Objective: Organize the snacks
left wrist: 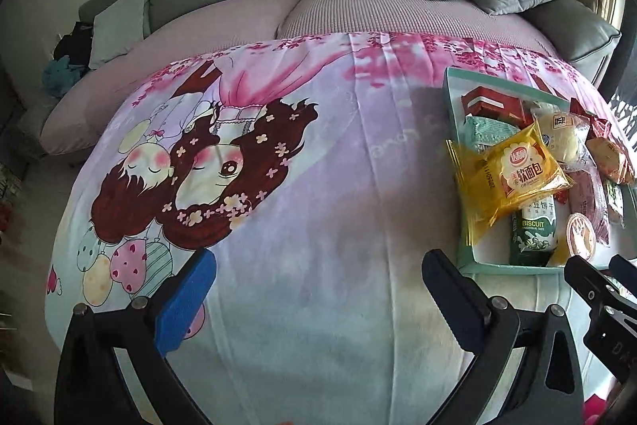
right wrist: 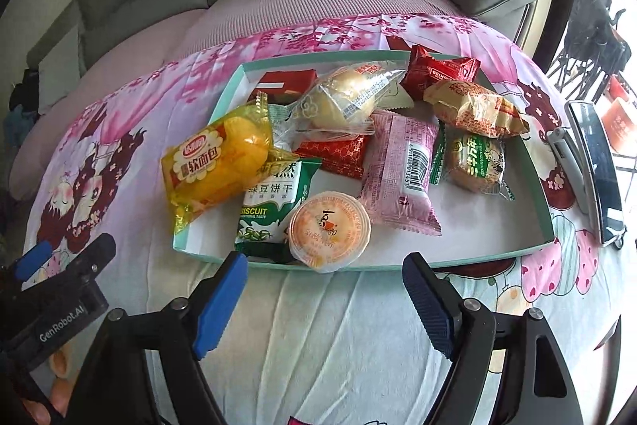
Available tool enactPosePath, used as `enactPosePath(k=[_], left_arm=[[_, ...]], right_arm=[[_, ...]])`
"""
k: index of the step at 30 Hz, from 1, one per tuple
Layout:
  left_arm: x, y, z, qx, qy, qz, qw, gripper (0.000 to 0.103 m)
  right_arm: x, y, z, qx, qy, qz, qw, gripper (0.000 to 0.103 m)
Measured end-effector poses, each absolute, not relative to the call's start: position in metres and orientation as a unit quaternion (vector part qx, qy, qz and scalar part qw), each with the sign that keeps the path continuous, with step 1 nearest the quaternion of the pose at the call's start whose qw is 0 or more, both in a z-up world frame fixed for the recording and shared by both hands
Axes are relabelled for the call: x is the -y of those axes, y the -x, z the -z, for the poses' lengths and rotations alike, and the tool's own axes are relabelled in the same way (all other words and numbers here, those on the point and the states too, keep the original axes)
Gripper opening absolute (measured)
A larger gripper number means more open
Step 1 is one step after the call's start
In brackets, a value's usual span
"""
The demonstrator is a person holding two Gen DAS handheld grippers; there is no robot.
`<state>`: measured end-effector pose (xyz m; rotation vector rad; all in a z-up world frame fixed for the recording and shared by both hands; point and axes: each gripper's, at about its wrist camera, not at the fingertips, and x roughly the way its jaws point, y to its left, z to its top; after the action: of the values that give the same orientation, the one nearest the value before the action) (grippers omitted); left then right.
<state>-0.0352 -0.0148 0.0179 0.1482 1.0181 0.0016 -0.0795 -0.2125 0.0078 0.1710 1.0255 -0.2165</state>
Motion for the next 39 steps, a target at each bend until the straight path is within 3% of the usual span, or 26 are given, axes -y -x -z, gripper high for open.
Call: enactPosePath(k=[39], left_arm=[[0.013, 0.024, 0.003, -0.574, -0.038, 0.022, 0.818, 0.103]], right_arm=[[0.219, 0.07, 0.0, -0.489, -0.07, 0.101, 0.864, 0.084]])
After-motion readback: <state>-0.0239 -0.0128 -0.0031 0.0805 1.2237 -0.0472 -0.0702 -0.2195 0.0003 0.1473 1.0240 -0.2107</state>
